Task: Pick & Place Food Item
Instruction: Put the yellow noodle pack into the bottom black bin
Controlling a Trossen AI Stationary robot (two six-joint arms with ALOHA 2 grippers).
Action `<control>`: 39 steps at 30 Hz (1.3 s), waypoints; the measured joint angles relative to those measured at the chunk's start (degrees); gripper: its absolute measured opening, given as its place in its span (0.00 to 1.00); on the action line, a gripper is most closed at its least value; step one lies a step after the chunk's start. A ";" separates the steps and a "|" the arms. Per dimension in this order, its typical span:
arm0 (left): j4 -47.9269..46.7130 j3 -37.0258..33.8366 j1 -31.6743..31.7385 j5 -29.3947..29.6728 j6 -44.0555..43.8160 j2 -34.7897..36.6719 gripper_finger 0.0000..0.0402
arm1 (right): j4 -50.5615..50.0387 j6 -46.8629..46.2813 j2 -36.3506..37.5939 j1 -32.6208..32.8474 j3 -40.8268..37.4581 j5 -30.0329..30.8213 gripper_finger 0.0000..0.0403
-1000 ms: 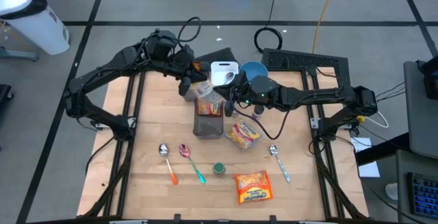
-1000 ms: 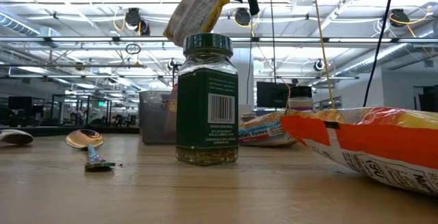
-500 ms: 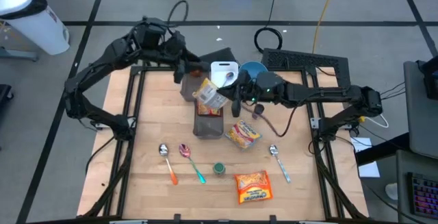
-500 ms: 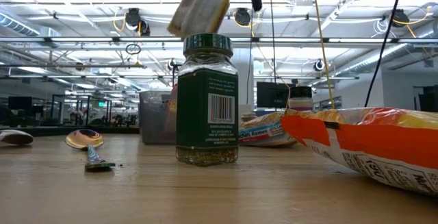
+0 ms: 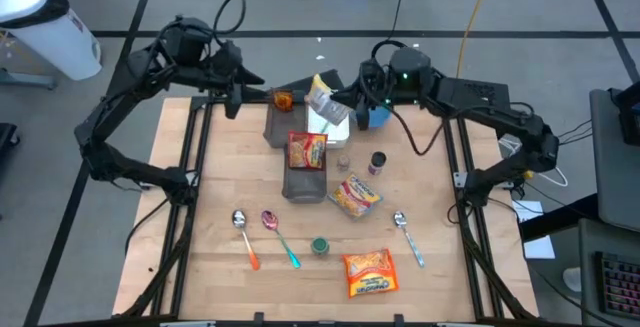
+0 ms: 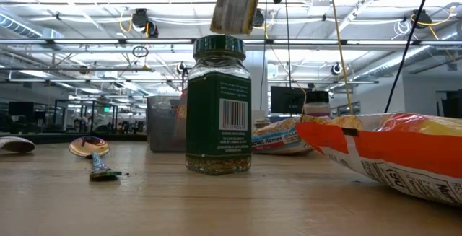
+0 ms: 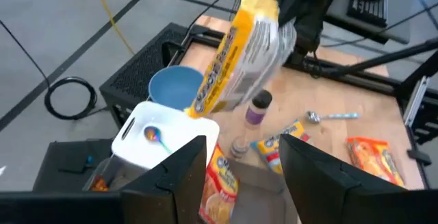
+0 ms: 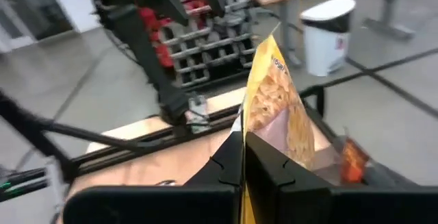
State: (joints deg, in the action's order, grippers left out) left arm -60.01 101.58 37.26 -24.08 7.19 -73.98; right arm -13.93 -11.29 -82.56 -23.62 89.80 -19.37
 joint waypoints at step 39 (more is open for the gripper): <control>5.14 -0.02 -16.90 -7.49 -0.47 -12.27 0.44 | 1.29 -1.91 -9.93 6.58 0.46 -16.88 0.00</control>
State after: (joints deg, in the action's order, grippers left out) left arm -54.87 101.56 20.36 -31.57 6.72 -86.26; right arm -12.64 -13.19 -92.49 -17.03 90.26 -36.25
